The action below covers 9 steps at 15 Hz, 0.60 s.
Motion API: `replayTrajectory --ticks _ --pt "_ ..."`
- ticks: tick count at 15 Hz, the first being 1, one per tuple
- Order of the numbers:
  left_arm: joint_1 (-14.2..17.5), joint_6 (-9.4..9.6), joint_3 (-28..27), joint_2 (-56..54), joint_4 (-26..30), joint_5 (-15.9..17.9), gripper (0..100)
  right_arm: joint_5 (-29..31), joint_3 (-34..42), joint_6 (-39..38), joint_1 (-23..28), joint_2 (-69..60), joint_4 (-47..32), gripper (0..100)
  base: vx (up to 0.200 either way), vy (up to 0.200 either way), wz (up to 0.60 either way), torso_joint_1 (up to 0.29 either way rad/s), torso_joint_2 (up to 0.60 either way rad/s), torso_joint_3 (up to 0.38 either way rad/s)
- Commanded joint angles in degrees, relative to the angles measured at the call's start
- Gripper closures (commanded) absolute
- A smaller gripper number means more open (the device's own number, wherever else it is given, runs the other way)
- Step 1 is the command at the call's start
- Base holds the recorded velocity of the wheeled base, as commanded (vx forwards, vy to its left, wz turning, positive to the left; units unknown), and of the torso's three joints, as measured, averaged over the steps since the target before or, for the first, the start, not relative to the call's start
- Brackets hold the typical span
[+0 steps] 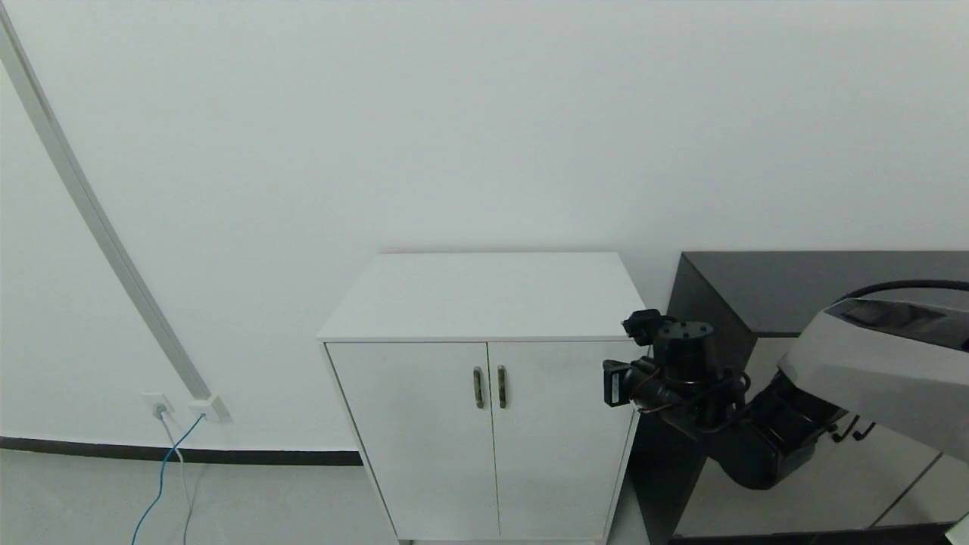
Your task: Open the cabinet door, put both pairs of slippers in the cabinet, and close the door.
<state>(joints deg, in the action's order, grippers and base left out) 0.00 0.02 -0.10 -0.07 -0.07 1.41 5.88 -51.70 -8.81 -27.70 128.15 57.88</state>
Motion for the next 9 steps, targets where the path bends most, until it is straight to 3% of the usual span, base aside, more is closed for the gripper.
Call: replayTrajectory --ticks 1,9 --pt "0.0 -0.02 0.0 0.1 0.0 0.0 100 0.0 6.5 -0.8 3.4 -7.6 0.0 100 0.0 0.0 0.0 0.0 0.0 0.0" --pt "0.0 0.06 0.0 0.1 0.0 0.1 100 6.2 25.6 -1.2 13.2 -24.9 0.1 100 0.0 0.0 0.0 0.0 0.0 0.0"
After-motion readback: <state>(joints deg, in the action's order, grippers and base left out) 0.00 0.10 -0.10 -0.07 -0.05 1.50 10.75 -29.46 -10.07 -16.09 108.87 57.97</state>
